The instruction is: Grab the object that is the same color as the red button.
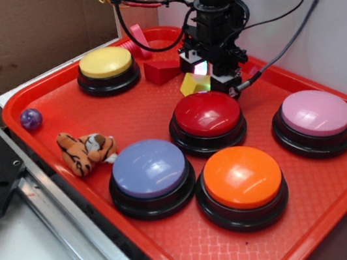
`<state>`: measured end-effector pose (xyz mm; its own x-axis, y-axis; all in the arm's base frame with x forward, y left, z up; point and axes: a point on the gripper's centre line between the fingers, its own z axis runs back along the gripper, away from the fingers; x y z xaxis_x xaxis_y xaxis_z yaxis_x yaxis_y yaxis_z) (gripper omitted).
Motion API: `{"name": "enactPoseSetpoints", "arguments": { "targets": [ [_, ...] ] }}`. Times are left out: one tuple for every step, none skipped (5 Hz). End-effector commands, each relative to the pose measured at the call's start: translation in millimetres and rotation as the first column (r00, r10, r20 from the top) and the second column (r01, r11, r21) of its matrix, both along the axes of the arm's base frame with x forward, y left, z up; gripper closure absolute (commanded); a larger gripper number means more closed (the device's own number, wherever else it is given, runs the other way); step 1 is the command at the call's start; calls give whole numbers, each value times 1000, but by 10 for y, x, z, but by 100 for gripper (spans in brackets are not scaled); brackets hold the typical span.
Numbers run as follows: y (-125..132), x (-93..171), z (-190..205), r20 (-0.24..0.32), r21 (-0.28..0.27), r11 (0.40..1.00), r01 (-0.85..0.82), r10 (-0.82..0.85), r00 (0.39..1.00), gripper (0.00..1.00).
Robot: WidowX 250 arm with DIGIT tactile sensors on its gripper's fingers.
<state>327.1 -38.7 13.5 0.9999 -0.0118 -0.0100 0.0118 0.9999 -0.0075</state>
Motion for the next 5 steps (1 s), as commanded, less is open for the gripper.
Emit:
{"name": "enactPoseSetpoints", "arguments": {
  "targets": [
    [91, -285, 1036, 77, -45, 997, -59, 62, 995, 100],
    [157, -654, 1360, 58, -92, 988, -120, 126, 990, 100],
    [176, -1049, 1578, 94, -80, 978, -192, 199, 975, 100],
    [166, -1288, 1625, 106, -57, 968, -245, 250, 962, 100],
    [232, -1269, 1647, 30, -14, 982, -190, 191, 981, 100]
  ]
}}
